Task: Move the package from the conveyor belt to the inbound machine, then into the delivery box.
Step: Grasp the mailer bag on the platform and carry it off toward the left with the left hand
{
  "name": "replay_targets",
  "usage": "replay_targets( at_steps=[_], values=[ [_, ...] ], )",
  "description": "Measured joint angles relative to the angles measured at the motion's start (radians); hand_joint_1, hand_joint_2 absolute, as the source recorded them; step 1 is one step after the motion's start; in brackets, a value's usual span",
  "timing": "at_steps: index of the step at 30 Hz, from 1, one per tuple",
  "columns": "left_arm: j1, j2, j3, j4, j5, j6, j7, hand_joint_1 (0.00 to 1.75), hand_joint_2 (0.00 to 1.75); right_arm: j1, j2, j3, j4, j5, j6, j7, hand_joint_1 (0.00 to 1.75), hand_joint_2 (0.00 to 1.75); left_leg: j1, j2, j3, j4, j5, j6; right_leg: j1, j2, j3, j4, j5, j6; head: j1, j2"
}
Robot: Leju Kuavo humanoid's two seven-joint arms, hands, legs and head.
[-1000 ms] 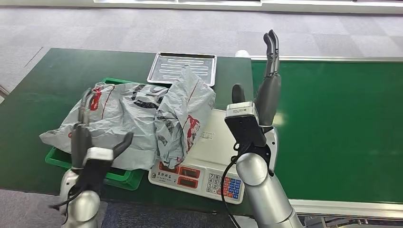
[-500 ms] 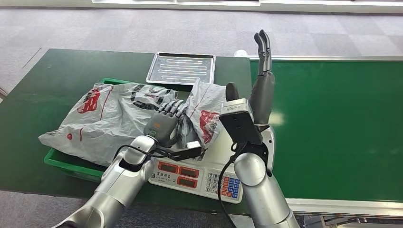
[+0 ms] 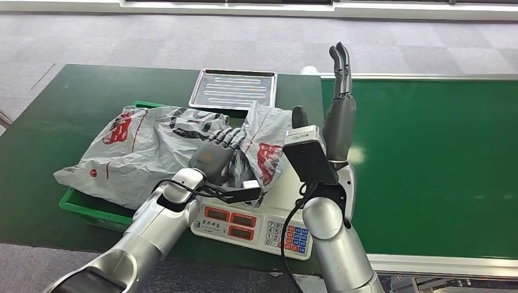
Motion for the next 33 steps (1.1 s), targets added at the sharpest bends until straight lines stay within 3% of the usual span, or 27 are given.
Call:
replay_targets(
  at_steps=[4,8,12,16,24,33],
  values=[
    [-0.027,-0.003,-0.009,0.035,0.007,-0.042,-0.030,0.05,1.75,0.002,0.002,-0.012,0.001,0.006,0.000,0.000,0.00,0.00,0.000,0.000,0.002,0.000,0.000,0.000,0.000,-0.001,0.003,0.000,0.000,0.000,0.000,0.000],
    [-0.038,-0.004,-0.014,0.054,0.011,-0.055,-0.046,1.75,1.75,0.002,0.004,-0.014,0.004,0.007,0.000,-0.002,0.00,0.00,0.000,0.000,0.004,0.000,0.000,0.000,0.000,-0.001,0.004,0.000,0.000,0.000,0.000,0.000],
    [-0.037,-0.003,-0.024,0.066,0.019,-0.056,-0.067,1.75,1.75,0.002,0.005,-0.015,0.005,0.007,0.000,-0.006,0.00,0.00,0.000,0.000,0.003,0.000,0.001,0.001,0.000,-0.002,0.004,0.000,0.000,0.000,0.000,0.000],
    [-0.028,-0.002,-0.025,0.069,0.043,0.017,-0.075,1.75,1.75,0.005,0.005,-0.022,0.005,0.010,0.000,-0.006,0.00,0.00,0.000,0.000,0.002,0.000,0.001,0.000,0.000,-0.002,0.003,0.000,0.000,0.000,0.000,0.000],
    [-0.019,0.000,-0.025,0.060,0.081,0.063,-0.095,1.75,1.75,0.013,0.005,-0.034,0.005,0.019,0.005,0.000,0.00,0.00,0.000,0.000,0.001,0.000,0.001,0.000,0.000,-0.001,0.000,0.000,0.000,0.000,0.000,0.000],
    [0.030,0.010,-0.008,-0.082,0.265,0.126,-0.181,1.75,1.75,0.020,0.005,-0.050,0.005,0.040,0.014,0.006,0.00,0.00,0.000,0.000,-0.004,0.000,0.001,0.000,0.000,-0.001,-0.004,0.000,0.000,0.000,0.000,0.000]
  ],
)
